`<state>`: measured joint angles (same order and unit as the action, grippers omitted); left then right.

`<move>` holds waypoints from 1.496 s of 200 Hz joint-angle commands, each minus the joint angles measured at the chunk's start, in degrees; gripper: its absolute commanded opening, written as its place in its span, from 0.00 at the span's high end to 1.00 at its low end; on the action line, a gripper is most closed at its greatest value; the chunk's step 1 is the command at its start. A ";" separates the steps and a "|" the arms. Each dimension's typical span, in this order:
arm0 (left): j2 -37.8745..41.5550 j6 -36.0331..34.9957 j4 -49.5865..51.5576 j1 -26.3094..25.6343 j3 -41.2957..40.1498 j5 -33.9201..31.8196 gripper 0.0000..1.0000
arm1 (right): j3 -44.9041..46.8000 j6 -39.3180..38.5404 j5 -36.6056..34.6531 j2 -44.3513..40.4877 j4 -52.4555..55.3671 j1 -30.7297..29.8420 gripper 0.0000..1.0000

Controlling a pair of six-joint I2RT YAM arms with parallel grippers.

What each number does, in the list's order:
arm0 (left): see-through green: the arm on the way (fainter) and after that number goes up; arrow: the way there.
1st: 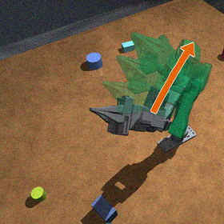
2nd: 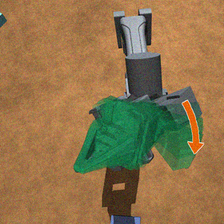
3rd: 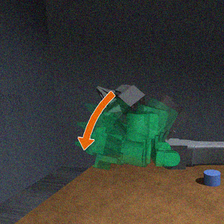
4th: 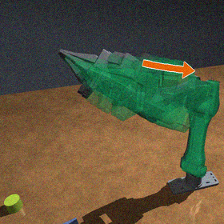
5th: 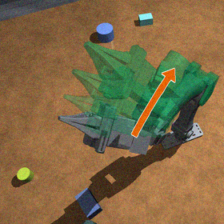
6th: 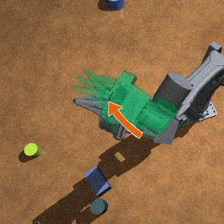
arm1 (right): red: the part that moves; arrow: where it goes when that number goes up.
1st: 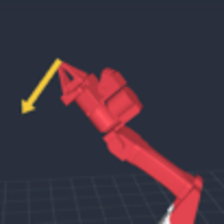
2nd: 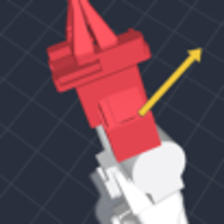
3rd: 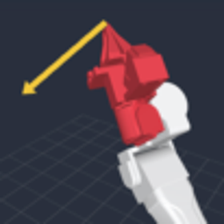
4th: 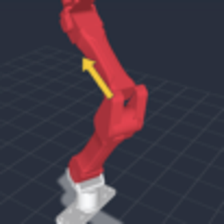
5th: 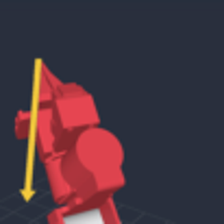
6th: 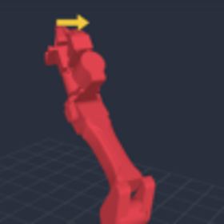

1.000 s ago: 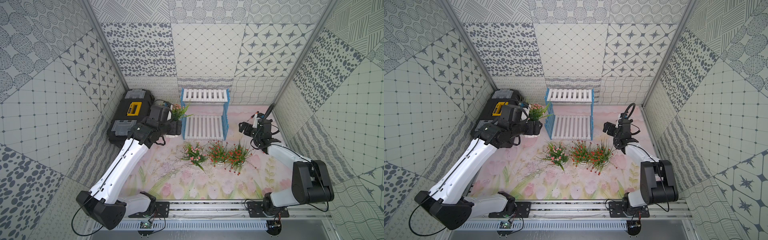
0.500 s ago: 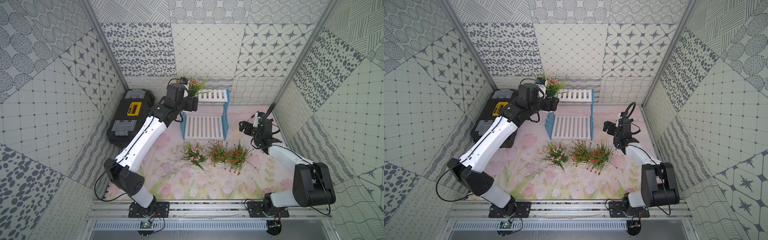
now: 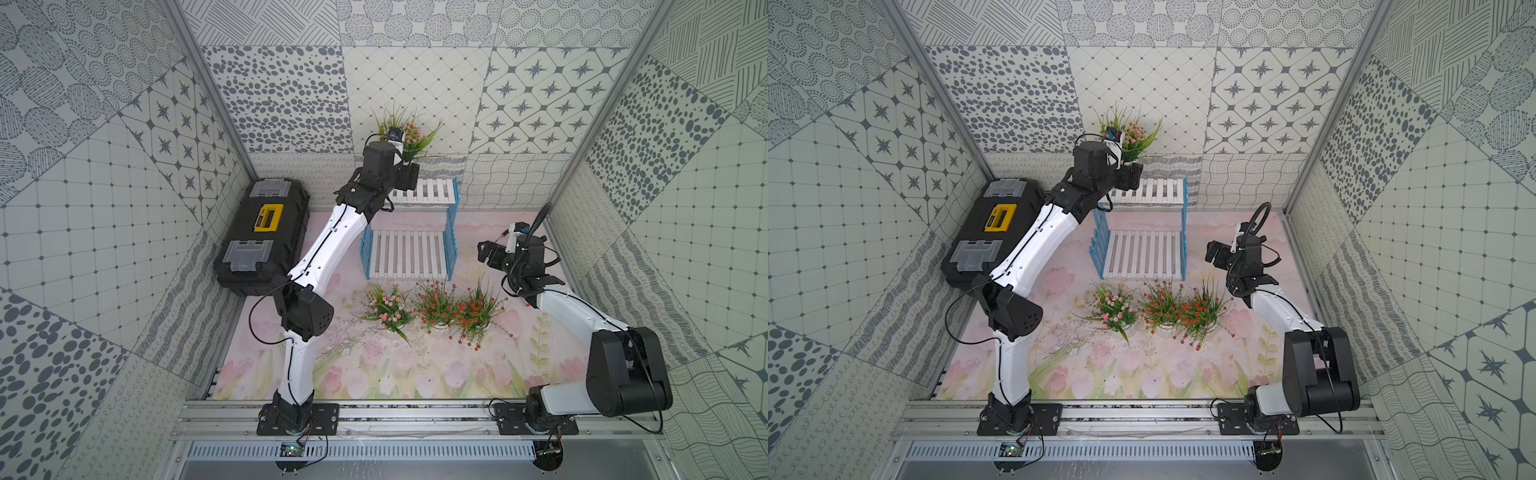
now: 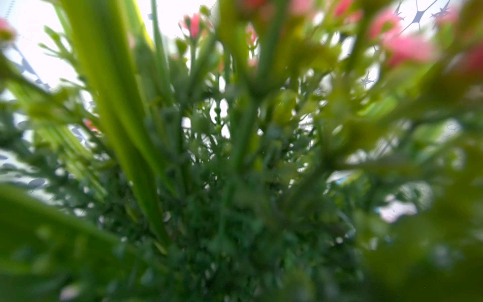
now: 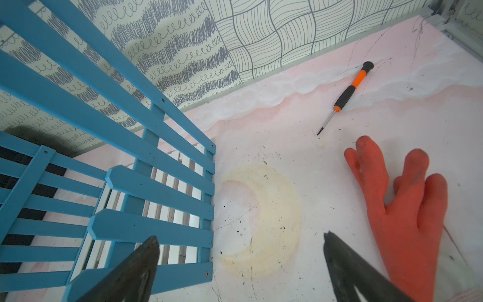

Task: Place the baby's breath potted plants on the rack by color
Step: Place the baby's breath potted plant on the rack.

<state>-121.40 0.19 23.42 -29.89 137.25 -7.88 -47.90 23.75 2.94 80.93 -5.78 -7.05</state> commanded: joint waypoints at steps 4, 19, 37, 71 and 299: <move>-4.07 -3.08 -9.31 0.27 4.96 -0.24 0.59 | -1.45 -0.70 -1.07 -1.79 -0.63 -0.16 0.02; -4.75 -2.81 -10.78 0.88 4.52 0.07 0.58 | -1.54 -0.98 -1.26 -1.39 -0.55 -0.14 0.02; -5.78 0.83 -11.66 2.72 4.56 2.67 0.58 | -1.50 -1.03 -1.29 -0.81 -0.40 -0.16 0.02; -6.64 0.39 -13.96 3.85 3.18 2.66 0.58 | -1.82 -1.00 -0.60 0.07 -0.38 -0.16 0.02; 7.56 -0.56 -31.31 4.69 -27.09 1.90 0.57 | -2.41 -1.16 -0.94 2.55 -0.16 -0.07 0.02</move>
<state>-115.70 0.89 -1.21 -25.50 111.39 -4.91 -48.34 23.14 2.33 82.96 -5.26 -7.05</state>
